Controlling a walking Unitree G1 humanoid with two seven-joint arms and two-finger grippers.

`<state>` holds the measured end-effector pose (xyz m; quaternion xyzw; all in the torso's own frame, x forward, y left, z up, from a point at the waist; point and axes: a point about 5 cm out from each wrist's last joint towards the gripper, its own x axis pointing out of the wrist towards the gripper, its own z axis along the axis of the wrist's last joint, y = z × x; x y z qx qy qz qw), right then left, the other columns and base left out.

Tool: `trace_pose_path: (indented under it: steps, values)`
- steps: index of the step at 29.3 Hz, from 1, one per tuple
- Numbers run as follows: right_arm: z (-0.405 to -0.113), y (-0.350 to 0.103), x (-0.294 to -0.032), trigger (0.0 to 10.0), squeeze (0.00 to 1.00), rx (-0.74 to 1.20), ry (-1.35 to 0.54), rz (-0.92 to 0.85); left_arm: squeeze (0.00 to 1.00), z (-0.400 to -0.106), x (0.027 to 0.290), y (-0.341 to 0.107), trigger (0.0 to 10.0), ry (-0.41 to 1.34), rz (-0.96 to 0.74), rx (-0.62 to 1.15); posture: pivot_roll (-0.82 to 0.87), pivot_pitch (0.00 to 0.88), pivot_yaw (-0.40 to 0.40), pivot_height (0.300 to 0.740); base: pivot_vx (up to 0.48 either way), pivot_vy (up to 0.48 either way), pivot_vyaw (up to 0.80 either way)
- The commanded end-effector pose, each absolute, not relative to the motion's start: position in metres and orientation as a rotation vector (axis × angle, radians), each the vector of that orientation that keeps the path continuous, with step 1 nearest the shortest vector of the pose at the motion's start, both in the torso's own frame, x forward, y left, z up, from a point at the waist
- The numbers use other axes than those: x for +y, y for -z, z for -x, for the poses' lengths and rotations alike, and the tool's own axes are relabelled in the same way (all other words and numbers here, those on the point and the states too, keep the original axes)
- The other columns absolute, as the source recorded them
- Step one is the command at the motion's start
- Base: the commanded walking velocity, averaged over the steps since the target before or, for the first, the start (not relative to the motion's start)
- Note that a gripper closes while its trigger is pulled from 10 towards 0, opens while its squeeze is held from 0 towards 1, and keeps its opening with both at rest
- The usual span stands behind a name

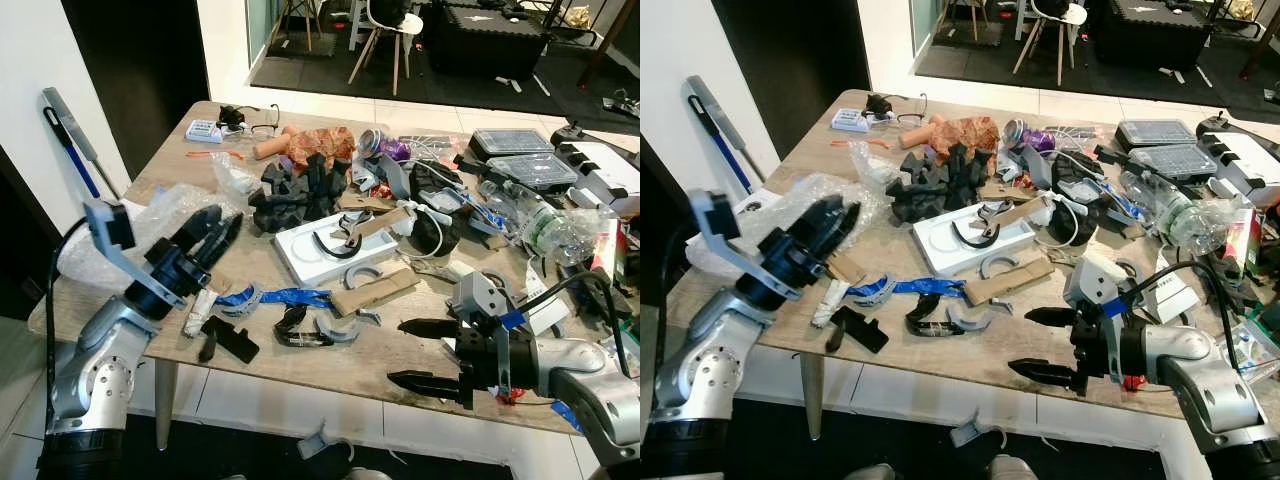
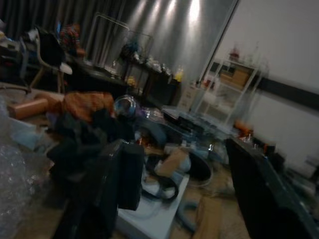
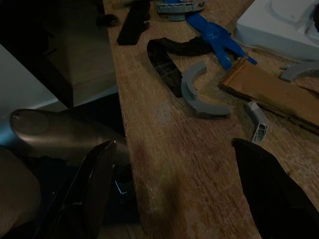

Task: Picking trash to rubbish bin

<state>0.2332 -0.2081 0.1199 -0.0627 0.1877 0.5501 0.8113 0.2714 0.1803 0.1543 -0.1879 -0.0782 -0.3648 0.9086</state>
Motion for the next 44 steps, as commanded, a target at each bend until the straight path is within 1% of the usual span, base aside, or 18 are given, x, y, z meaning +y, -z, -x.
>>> trace_pose_path:
  steps: [1,2,3,4,5,6,7,8,11,13,14,19,23,24,26,30,37,44]
  values:
    - [-0.232,-0.118,-0.208,10.0,0.00,0.420,-1.185,0.137,1.00,-0.270,0.183,-0.144,10.0,0.751,0.215,-0.075,-0.03,0.000,-0.022,0.740,0.000,0.000,0.00]
    - [-0.232,-0.118,-0.208,10.0,0.00,0.420,-1.185,0.137,1.00,-0.270,0.183,-0.144,10.0,0.751,0.215,-0.075,-0.03,0.000,-0.022,0.740,0.000,0.000,0.00]
    - [-0.232,-0.118,-0.208,10.0,0.00,0.421,-1.185,0.138,1.00,-0.269,0.185,-0.140,10.0,0.758,0.116,-0.038,-0.03,0.000,-0.022,0.740,0.000,0.000,0.00]
    - [-0.232,-0.117,-0.209,10.0,0.00,0.425,-1.184,0.139,0.25,-0.262,0.192,-0.135,10.0,0.801,-0.087,0.023,-0.03,0.000,-0.022,0.740,0.000,0.000,0.00]
    - [-0.232,-0.117,-0.209,10.0,0.00,0.426,-1.184,0.140,0.25,-0.260,0.195,-0.135,10.0,0.819,-0.134,0.033,-0.03,0.000,-0.022,0.740,0.000,0.000,0.00]
    - [-0.231,-0.117,-0.210,10.0,0.00,0.428,-1.185,0.140,0.00,-0.258,0.198,-0.138,10.0,0.826,-0.185,0.044,-0.02,0.000,-0.024,0.740,0.000,0.000,0.00]
    - [-0.231,-0.117,-0.210,10.0,0.00,0.428,-1.185,0.140,0.00,-0.258,0.198,-0.138,10.0,0.826,-0.185,0.044,-0.02,0.000,-0.024,0.740,0.000,0.000,0.00]
    - [-0.231,-0.116,-0.210,10.0,0.00,0.431,-1.185,0.141,0.00,-0.256,0.205,-0.143,10.0,0.826,-0.260,0.060,-0.02,0.000,-0.024,0.740,0.000,0.000,0.00]
    - [-0.230,-0.115,-0.210,10.0,0.00,0.437,-1.189,0.140,0.00,-0.249,0.212,-0.148,10.0,0.856,-0.372,0.108,-0.02,0.000,-0.026,0.740,0.000,0.000,0.00]
    - [-0.230,-0.115,-0.210,10.0,0.00,0.438,-1.189,0.140,0.00,-0.247,0.212,-0.149,10.0,0.870,-0.393,0.118,-0.02,0.000,-0.026,0.740,0.000,0.000,0.00]
    - [-0.230,-0.114,-0.211,10.0,0.00,0.441,-1.189,0.141,0.00,-0.240,0.212,-0.149,10.0,0.913,-0.435,0.153,-0.02,0.000,-0.026,0.740,0.000,0.000,0.00]
    - [-0.229,-0.114,-0.210,10.0,0.00,0.446,-1.192,0.141,0.00,-0.234,0.208,-0.142,10.0,0.965,-0.489,0.189,-0.02,0.000,-0.025,0.740,0.000,0.000,0.00]
    - [-0.229,-0.113,-0.210,10.0,0.00,0.451,-1.191,0.144,0.00,-0.231,0.197,-0.132,10.0,1.017,-0.487,0.210,-0.02,0.000,-0.023,0.740,0.000,0.000,0.00]
    - [-0.229,-0.113,-0.211,10.0,0.00,0.454,-1.190,0.144,0.00,-0.231,0.188,-0.128,10.0,1.047,-0.488,0.208,-0.02,0.000,-0.023,0.740,0.000,0.000,0.00]
    - [-0.229,-0.113,-0.211,10.0,0.00,0.455,-1.190,0.145,0.00,-0.231,0.185,-0.127,10.0,1.057,-0.487,0.208,-0.02,0.000,-0.023,0.740,0.000,0.000,0.00]
    - [-0.229,-0.112,-0.212,10.0,0.00,0.460,-1.188,0.148,0.00,-0.234,0.164,-0.118,10.0,1.092,-0.494,0.193,-0.02,0.000,-0.019,0.740,0.000,0.000,0.00]
    - [-0.229,-0.110,-0.212,10.0,0.00,0.465,-1.186,0.148,0.00,-0.243,0.154,-0.110,10.0,1.064,-0.532,0.167,-0.02,0.000,-0.017,0.740,0.000,0.000,0.00]
    - [-0.228,-0.108,-0.212,10.0,0.00,0.474,-1.193,0.144,0.00,-0.243,0.151,-0.103,10.0,1.073,-0.451,0.202,-0.02,0.000,-0.014,0.740,0.000,0.000,0.00]
